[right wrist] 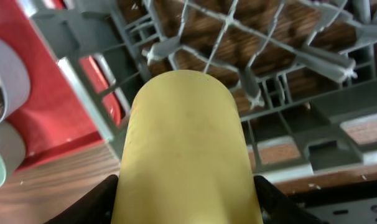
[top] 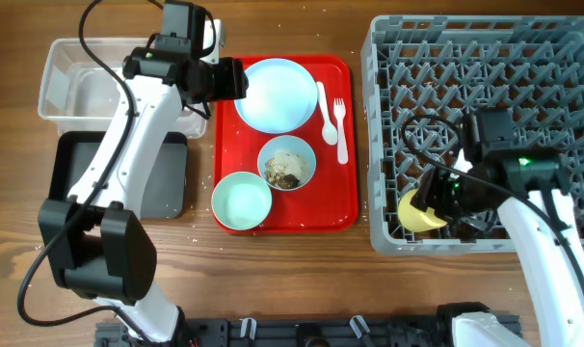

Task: Sort waste into correct bins and load items into the dishwasher rack
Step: 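Place the yellow cup upside down in the rack's front-left corner, then grasp the rice bowl rim with the left gripper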

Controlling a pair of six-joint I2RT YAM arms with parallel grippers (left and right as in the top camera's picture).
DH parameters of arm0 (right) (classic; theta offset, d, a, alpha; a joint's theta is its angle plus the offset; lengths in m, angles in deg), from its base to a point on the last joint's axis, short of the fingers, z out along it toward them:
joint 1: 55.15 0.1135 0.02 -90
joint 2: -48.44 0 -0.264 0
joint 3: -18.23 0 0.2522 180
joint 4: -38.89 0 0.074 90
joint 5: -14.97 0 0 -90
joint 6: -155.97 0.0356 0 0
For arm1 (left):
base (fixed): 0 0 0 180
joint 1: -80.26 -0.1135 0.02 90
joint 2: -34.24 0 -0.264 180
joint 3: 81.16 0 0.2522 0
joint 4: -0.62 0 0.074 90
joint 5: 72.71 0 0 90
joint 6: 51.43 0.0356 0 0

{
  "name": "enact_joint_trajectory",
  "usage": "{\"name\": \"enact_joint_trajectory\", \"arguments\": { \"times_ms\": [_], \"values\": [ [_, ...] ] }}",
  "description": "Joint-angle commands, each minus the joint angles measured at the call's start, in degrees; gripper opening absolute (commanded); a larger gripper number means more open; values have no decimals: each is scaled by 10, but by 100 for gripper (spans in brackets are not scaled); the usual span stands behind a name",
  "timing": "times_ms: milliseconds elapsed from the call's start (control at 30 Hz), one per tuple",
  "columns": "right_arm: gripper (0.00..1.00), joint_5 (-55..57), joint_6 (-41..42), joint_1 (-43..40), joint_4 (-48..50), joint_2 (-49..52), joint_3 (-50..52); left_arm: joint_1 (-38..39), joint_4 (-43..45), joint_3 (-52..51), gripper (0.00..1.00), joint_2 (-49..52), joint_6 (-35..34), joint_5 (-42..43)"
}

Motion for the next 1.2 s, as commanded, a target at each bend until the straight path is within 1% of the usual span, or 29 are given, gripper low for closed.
{"name": "enact_joint_trajectory", "arguments": {
  "times_ms": [0,33,67,100,133,200,267,367,433,500,600,667,767,833,933,1000,1033,1133,1167],
  "values": [
    [44,16,10,7,25,35,26,1,-1,6,68,0,5,-5],
    [50,14,9,7,34,45,31,1,-2,6,69,0,5,-5],
    [60,5,7,9,47,59,36,1,-4,6,69,0,5,-5],
    [66,1,7,9,53,68,36,1,-5,6,70,0,5,-5],
    [77,1,7,9,62,80,36,1,-7,6,70,0,5,-5],
    [82,-2,9,9,80,81,31,1,-10,6,72,0,5,-5],
    [86,-13,7,9,86,81,-7,1,-11,6,72,0,5,-5],
    [86,-14,-11,9,82,81,-90,5,-16,6,71,0,5,3],
    [88,-14,-30,9,92,81,-129,25,-28,6,71,0,5,26],
    [90,-14,-38,9,113,81,-136,56,-36,0,70,0,5,26],
    [93,-14,-38,9,134,81,-135,142,-30,-35,68,5,5,23],
    [93,-14,-38,9,137,81,-135,185,-14,-61,66,17,4,-3],
    [98,-14,-39,9,140,81,-135,227,-6,-68,64,46,1,-3],
    [98,-14,-38,9,141,81,-135,254,-5,-68,63,68,6,-8],
    [98,-14,-38,9,141,81,-135,275,-5,-68,58,101,5,-50],
    [98,-14,-39,9,146,81,-135,279,-4,-68,46,121,5,-52],
    [98,-15,-38,9,148,81,-135,279,-4,-68,42,126,5,-52],
    [98,-14,-38,9,150,81,-135,279,5,-68,33,131,5,-52],
    [98,-14,-39,9,150,81,-135,279,9,-68,32,131,5,-52]
  ]
}}
